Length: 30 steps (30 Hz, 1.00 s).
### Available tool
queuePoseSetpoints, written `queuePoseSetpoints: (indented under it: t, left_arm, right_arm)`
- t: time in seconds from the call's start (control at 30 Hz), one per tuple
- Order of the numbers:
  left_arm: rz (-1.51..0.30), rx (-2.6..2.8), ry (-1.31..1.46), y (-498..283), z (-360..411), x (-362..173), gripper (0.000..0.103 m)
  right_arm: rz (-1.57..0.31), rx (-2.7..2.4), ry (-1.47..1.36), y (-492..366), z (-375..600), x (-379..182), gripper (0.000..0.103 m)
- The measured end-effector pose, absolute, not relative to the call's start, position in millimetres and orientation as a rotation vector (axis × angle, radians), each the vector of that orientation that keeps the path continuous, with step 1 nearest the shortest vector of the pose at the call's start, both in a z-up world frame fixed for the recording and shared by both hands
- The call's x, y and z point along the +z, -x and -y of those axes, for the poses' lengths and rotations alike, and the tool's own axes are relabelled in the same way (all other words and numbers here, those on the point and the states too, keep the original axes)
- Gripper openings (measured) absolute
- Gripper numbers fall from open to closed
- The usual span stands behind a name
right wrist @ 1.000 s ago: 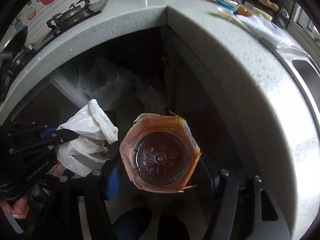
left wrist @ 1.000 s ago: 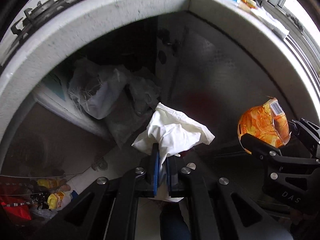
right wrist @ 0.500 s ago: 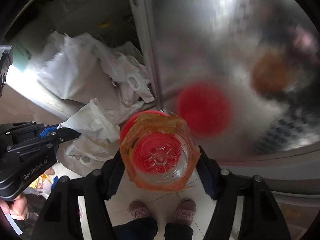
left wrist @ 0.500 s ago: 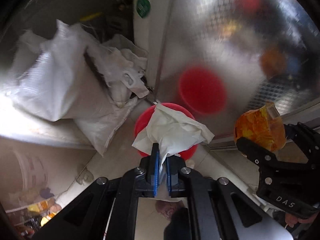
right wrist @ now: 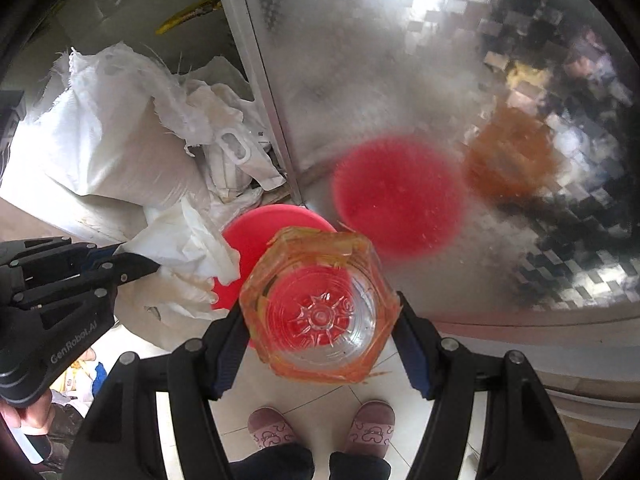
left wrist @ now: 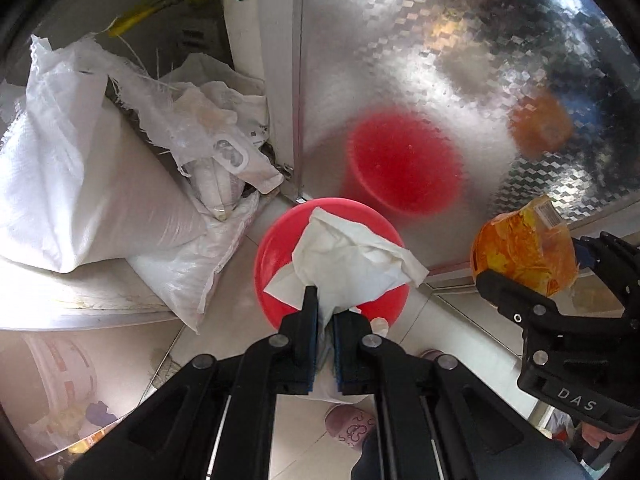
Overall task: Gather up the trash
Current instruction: 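Open the left gripper over the bucket while the right gripper releases the cup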
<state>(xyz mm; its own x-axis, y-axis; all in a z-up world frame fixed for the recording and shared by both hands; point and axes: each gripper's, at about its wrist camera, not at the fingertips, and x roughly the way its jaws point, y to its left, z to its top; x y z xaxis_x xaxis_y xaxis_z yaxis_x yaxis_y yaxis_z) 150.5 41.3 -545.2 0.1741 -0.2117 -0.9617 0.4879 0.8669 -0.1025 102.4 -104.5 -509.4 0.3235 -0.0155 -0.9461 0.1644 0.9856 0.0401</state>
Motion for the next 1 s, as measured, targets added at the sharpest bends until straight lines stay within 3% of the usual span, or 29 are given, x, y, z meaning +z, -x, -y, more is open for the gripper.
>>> queuePoseSetpoints:
  t: [0.17, 0.27, 0.47, 0.53, 0.6, 0.8, 1.0]
  left_arm:
    - [-1.290, -0.488, -0.248, -154.1, -45.2, -547.9, 0.006]
    - [-1.283, -0.482, -0.254, -157.7, -48.7, -550.1, 0.015]
    - [-1.284, -0.476, -0.231, -164.3, -60.4, -550.8, 0.046]
    - [-1.284, -0.470, -0.238, -163.5, -63.8, -549.2, 0.064]
    - [-1.286, -0.460, -0.241, -164.4, -67.8, -549.1, 0.073]
    - [-1.288, -0.416, -0.237, -160.9, -82.3, -543.5, 0.077]
    - [-1.270, -0.356, -0.233, -154.5, -96.1, -526.2, 0.077]
  right_arm:
    - [-1.235, -0.104, -0.121, -103.9, 106.7, -510.2, 0.065]
    - [-1.234, -0.096, -0.103, -104.5, 105.3, -514.1, 0.065]
    - [-1.240, -0.070, -0.085, -106.3, 99.7, -515.7, 0.065]
    - [-1.237, -0.063, -0.074, -106.9, 97.4, -514.8, 0.065]
    - [-1.234, -0.057, -0.059, -108.3, 94.6, -514.1, 0.065]
    - [-1.240, -0.012, -0.024, -108.7, 84.8, -509.2, 0.066]
    - [-1.203, -0.011, 0.034, -104.5, 77.2, -492.8, 0.090]
